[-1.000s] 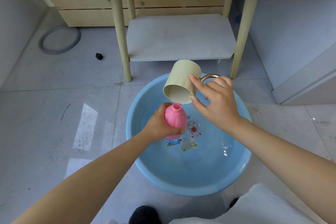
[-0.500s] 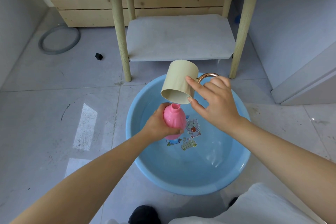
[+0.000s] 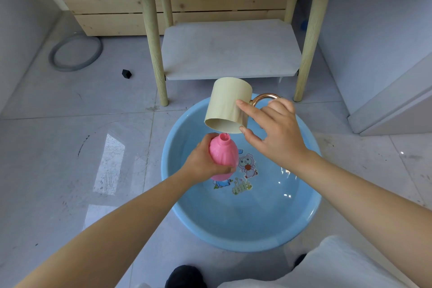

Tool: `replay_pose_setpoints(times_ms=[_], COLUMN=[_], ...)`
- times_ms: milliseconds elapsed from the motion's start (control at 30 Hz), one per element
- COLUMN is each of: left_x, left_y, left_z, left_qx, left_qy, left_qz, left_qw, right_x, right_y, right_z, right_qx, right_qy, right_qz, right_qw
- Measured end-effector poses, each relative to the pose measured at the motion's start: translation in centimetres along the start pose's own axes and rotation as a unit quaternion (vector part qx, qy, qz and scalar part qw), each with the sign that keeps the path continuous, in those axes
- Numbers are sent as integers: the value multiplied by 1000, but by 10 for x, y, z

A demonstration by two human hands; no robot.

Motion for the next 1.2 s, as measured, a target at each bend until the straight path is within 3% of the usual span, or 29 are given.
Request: replay_pose_setpoints(times_ms=[200,333,467,667,933,1033,1200], left_x=[-1,-2,-5,-7,-3,-2,-1], left_y=[0,2,4,7,5,4,4], left_z=[1,0,-2,-2,1,2,3], left_qx=[10,15,16,24,39,48,52], left_qy=[8,14,30,46,39,41,43], left_qz=[21,34,42,66,73,73,74], left_qw=[1000,999,999,996,996,995,995], right_x=[5,20,36,47,47,40,38], right_y=[-5,-15,-24,-34,-51,-48,-40], right_z=[3,14,33,55,70,71,58], right_qx=[-7,-55,-136,-206,-297,-337,-289], right_qy=[-228,-308,-308,-182,-85,-127,-307], right_qz=[-95,-76,13,147,159,117,33], right_qw=[969,947,942,950,938,926,906])
Point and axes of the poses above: each hand's wrist, its own z-axis away from the middle knuckle, its own y-axis out of the back of the hand, x = y × z, the point moved 1 cm from there along -z, towards the middle knuckle, and after that the axes turned 3 degrees about x, right-handed, at the moved point
